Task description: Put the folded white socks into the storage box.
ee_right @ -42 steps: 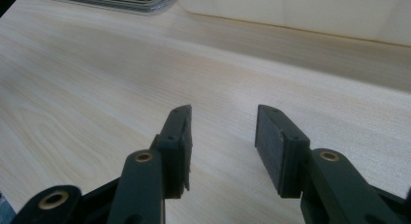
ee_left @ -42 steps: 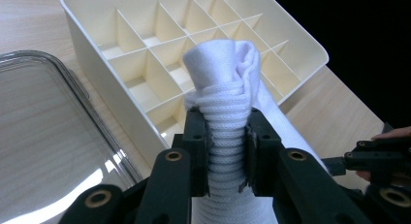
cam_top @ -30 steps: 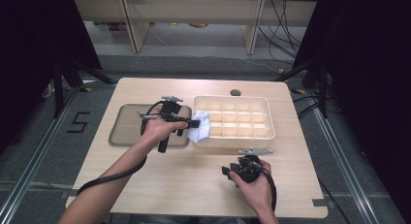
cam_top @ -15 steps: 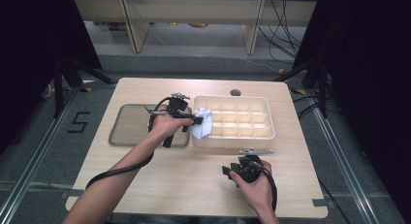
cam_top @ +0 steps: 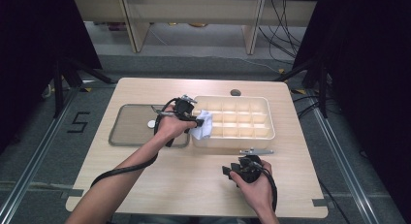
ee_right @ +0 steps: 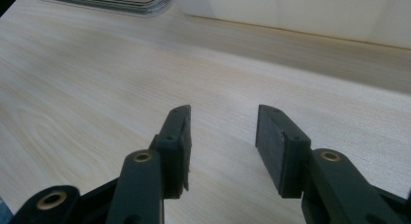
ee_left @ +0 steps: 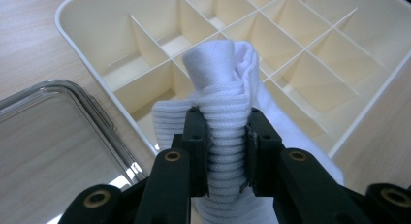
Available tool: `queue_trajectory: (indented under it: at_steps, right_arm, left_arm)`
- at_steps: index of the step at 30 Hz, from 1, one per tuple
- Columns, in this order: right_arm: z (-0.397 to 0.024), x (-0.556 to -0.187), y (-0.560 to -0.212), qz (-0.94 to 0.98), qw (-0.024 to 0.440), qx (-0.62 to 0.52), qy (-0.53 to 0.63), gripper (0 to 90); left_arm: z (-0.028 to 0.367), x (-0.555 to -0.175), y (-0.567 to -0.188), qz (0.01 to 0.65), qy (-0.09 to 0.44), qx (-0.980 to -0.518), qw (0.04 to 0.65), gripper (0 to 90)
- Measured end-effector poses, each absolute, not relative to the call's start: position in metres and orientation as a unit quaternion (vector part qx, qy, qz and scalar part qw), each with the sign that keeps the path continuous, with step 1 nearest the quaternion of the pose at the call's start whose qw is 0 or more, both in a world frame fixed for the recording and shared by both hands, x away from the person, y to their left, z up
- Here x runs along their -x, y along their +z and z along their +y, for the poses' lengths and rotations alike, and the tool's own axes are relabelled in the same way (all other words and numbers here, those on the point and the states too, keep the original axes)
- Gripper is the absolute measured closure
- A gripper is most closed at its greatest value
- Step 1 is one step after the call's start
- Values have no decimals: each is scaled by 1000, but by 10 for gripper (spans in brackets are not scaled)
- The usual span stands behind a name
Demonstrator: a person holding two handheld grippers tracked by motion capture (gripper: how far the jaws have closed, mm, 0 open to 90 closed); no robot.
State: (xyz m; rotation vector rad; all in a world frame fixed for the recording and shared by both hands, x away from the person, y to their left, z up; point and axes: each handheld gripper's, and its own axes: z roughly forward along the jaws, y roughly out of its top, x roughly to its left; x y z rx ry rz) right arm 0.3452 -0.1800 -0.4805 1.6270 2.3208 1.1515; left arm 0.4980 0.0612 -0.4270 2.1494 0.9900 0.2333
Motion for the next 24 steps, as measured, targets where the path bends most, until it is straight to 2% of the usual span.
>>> queue_trajectory:
  at_steps: [10, 24]
  right_arm:
    - [-180, -345, -481, 756, 47, -533, 377, 572]
    - [-182, -345, -480, 757, 46, -537, 369, 572]
  left_arm:
    - [50, -496, -431, 350, 128, -865, 337, 739]
    - [38, -497, -437, 327, 135, -890, 287, 740]
